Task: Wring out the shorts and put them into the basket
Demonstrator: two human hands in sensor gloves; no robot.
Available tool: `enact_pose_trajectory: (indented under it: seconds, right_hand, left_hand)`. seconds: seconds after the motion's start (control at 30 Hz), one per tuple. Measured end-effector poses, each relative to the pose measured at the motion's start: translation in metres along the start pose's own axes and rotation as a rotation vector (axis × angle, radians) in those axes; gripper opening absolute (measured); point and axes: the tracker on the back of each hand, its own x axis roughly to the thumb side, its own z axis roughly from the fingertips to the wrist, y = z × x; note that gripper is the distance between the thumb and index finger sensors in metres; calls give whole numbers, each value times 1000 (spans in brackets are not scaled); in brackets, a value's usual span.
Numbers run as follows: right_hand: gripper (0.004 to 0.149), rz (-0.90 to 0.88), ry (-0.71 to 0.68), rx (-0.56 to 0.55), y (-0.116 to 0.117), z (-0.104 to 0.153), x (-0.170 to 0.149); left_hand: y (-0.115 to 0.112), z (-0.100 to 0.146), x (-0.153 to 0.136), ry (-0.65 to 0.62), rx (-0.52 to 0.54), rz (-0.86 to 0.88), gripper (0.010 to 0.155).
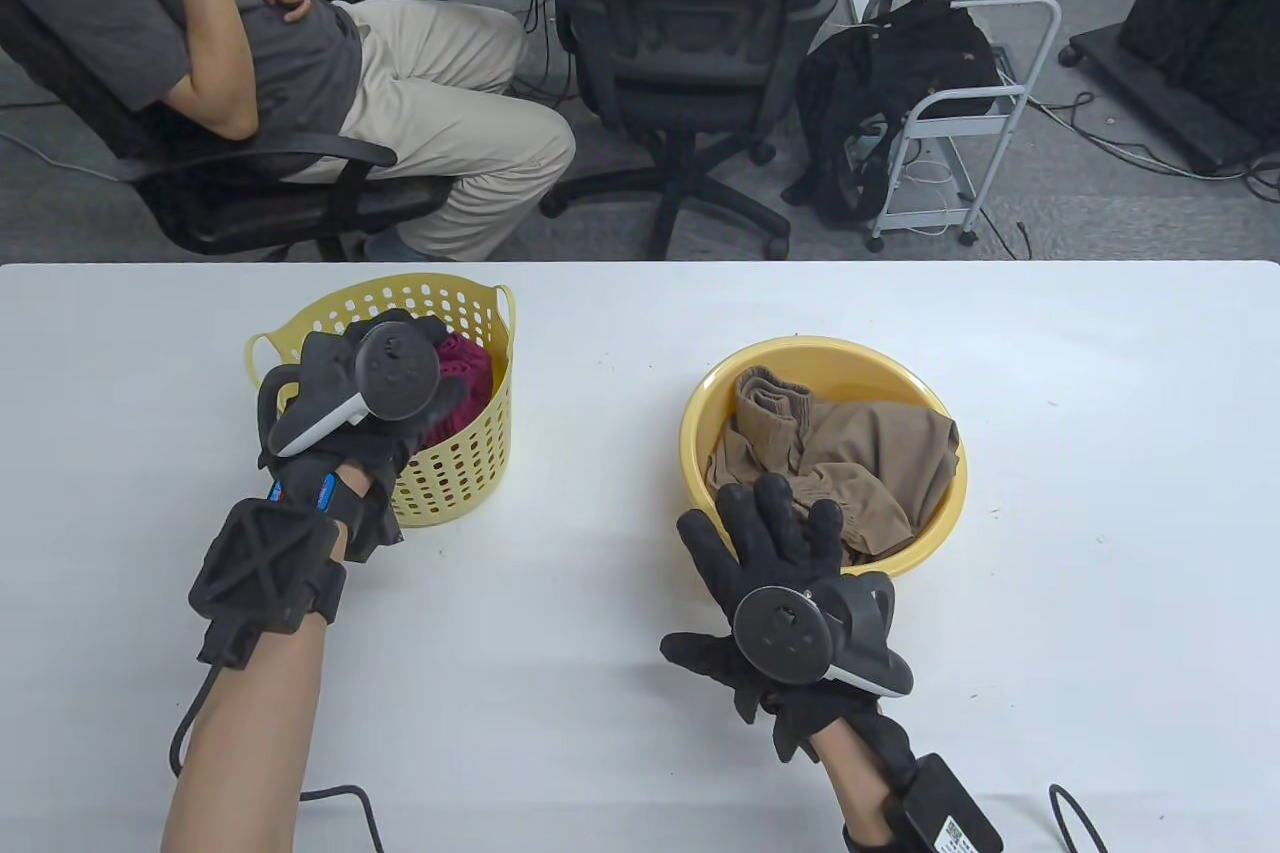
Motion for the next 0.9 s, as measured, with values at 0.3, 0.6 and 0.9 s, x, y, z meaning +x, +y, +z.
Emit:
enact_pose_trajectory:
  seconds: [0.3, 0.6, 0.9]
  right_hand:
    - [99, -2, 5, 7, -1, 1, -1]
    - [100, -7, 15, 5, -2, 2, -3]
    - [100, -12, 18, 5, -4, 3, -4]
  left_hand:
    - [10, 21, 10, -71, 32, -36, 68]
    - [15, 59, 43, -241, 85, -26, 81]
    - [-3, 99, 82, -378, 128, -65, 91]
